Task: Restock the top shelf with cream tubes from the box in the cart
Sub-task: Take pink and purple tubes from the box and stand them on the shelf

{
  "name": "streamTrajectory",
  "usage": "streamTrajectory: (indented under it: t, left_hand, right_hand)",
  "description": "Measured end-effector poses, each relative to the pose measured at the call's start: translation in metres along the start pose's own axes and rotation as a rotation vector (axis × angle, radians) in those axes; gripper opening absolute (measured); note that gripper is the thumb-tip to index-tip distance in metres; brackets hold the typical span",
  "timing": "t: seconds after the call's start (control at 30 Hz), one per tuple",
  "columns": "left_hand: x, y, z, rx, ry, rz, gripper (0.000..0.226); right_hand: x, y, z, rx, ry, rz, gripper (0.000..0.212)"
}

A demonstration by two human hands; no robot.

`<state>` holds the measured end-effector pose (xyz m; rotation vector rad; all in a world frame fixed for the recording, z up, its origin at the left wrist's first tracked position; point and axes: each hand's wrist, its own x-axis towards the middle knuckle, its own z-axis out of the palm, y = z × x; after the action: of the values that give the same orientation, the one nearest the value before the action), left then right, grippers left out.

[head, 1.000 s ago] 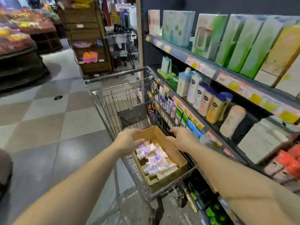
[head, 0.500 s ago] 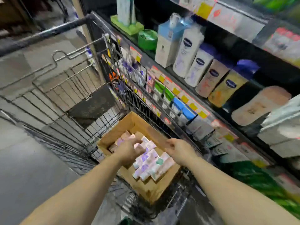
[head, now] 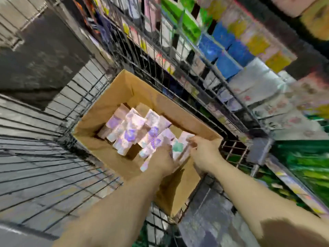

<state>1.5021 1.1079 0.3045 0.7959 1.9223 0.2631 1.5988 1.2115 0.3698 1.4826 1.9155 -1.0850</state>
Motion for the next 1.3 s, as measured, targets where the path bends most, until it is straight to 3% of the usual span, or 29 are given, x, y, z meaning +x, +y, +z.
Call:
streamTrajectory:
  t: [0.1,0.2,0.27,0.33,0.4,0.47,0.57,0.67,0.73,0.8,0.97,1.1,1.3]
  left_hand:
    - [0.009,0.003,0.01,0.095,0.075,0.001,0.057]
    - [0.012,0.001,-0.002,0.07,0.02,-0.043,0.037]
    - [0.006,-0.001,-0.019,-0.14,-0.03,-0.132,0.032]
    - [-0.005,0.001,-0.035,-0.438,-0.018,-0.179,0.033]
    - [-0.015,0.009,-0.047,-0.465,0.009,-0.107,0.042]
    - [-0.023,0.017,-0.057,-0.492,-0.049,0.017,0.054]
    - [-0.02,0.013,-0.076,-0.703,-0.173,0.081,0.046]
    - [-0.002,-0.016,-0.08,-0.842,0.132,-0.152,0.013]
    - [0.006,-0.032,-0.068,-0.655,0.319,-0.322,0.009]
    - [0.006,-0.036,-0.05,-0.411,0.269,-0.33,0.011]
    - [-0.001,-0.014,0.006,-0.133,0.047,-0.173,0.015]
    - [-0.002,0.0,0.04,0.325,0.13,0.084,0.032]
    - [-0.002,-0.013,0.033,0.666,0.083,0.183,0.057]
  right_hand:
    - [0.006,0.002,0.004,0.006,0.014,0.014,0.037]
    - [0.005,-0.004,0.003,0.046,-0.003,0.04,0.038]
    - [0.001,-0.011,0.004,0.089,-0.038,0.064,0.039]
    - [-0.005,-0.016,0.007,0.305,-0.1,0.121,0.033]
    - [-0.011,-0.025,0.009,0.553,-0.243,0.147,0.028]
    - [-0.011,-0.032,0.006,0.632,-0.245,0.096,0.034]
    - [-0.008,-0.036,-0.015,0.415,-0.059,0.001,0.04]
    - [-0.005,-0.027,-0.036,0.269,0.02,-0.04,0.045]
    - [-0.006,-0.019,-0.044,0.265,0.015,-0.075,0.041]
    - [-0.006,-0.011,-0.043,0.308,-0.008,-0.071,0.042]
    - [0.002,0.005,-0.029,0.404,0.003,-0.026,0.049]
    - [0.011,0.012,-0.028,0.394,0.019,-0.049,0.05]
    - [0.01,0.018,-0.026,0.331,0.006,-0.114,0.04]
